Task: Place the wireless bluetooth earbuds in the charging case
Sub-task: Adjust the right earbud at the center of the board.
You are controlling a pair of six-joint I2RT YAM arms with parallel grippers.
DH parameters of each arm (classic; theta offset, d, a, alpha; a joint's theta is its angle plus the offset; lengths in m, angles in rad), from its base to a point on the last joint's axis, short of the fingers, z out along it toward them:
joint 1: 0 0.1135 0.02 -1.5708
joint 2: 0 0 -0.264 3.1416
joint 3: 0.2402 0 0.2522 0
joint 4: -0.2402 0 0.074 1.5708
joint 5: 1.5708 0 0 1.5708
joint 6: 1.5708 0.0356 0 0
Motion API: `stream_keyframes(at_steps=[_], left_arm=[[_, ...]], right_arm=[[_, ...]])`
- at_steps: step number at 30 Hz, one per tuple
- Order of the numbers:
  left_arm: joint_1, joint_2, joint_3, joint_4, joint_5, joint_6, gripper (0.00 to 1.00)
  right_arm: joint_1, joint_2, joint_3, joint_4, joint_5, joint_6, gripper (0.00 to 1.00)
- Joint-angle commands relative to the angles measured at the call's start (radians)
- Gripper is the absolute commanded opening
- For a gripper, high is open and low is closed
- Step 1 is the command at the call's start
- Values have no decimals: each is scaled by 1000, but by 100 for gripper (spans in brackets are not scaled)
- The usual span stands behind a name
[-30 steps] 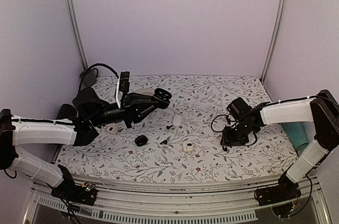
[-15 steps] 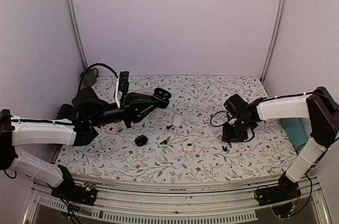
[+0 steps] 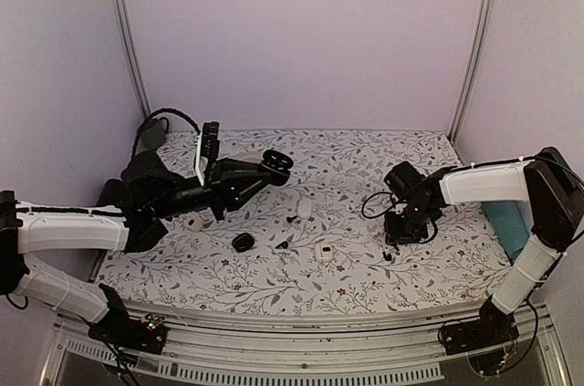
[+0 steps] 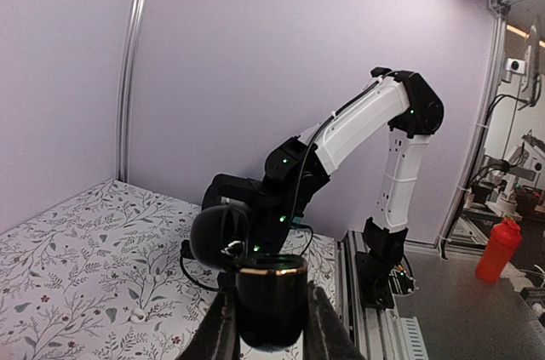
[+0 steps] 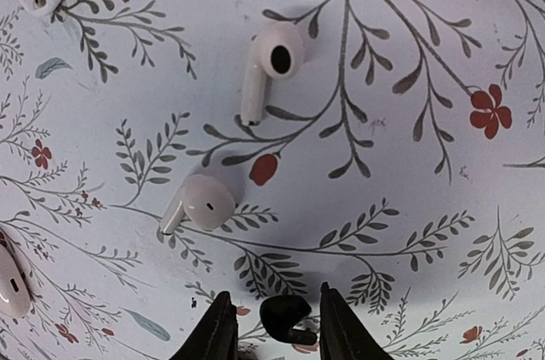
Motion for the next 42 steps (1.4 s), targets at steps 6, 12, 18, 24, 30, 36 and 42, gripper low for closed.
stream_keyframes(at_steps=[6,12,18,24,30,36,42], left_arm=[[7,5,1,11,1,4,0],[7,14,3,20,3,2,0],[8,25,6,33,12,-9,0],[8,7,1,14,5,1,0],[8,5,1,12,5,5,0],[9,5,10,1,9,11,0],[9,-1,18,-20,10,20,0]], right_arm=[[41,-54,26,-59,-22,22,38],[56,-142,-78,39,-123,120,39],[54,-154,-135,122,-134,196,40],[53,-151,-100,97,-48,180,41],[54,-103,-55,37,77,10,36],[52,-43,-27,49,135,-162,35],[52,-127,-103,159,109,-286,37]])
